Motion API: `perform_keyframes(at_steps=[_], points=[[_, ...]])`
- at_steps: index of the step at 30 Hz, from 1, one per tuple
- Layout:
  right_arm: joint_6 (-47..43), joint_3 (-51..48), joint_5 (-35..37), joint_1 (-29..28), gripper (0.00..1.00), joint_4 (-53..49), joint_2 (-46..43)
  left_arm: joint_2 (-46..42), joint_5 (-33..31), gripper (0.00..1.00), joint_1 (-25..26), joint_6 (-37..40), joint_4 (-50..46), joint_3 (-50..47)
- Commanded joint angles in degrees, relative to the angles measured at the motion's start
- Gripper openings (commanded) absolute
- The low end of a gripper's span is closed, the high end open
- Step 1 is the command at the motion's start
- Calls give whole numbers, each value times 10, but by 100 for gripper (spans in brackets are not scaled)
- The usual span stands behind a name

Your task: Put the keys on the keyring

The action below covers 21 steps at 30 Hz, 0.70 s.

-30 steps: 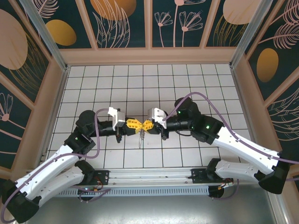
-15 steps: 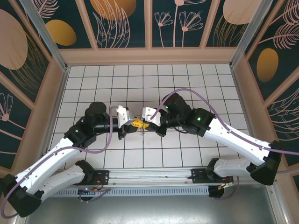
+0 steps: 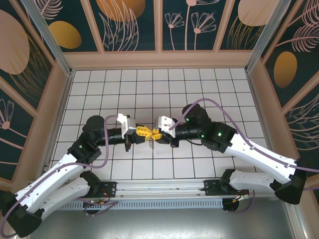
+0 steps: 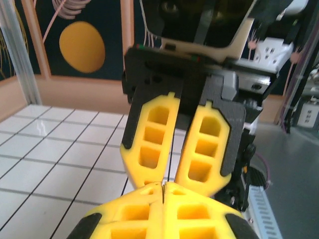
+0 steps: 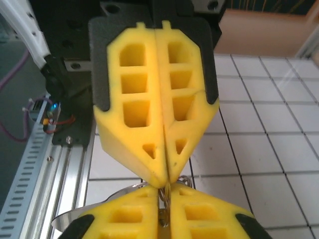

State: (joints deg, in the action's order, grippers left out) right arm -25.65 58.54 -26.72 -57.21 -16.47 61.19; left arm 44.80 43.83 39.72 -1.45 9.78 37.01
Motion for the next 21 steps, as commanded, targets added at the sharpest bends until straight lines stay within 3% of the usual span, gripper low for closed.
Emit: perform_keyframes(at_steps=[1,5,9,11,16,21], points=[[35,-26,-40,-1,17,63,-12,-12,22,0,2,-55,125,-6],[44,-37,-39,0,16,77,-15,-19,22,0,2,-81,170,-21],[41,-38,-34,0,0,86,-24,-17,23,0,2,-79,159,-26],[37,-34,-30,2,0,84,-26,-18,21,0,2,-71,139,-24],[13,-13,-9,4,0,47,-21,-12,6,0,2,4,-11,19],[-37,55,36,3,0,-63,22,27,-40,11,2,114,-192,86]])
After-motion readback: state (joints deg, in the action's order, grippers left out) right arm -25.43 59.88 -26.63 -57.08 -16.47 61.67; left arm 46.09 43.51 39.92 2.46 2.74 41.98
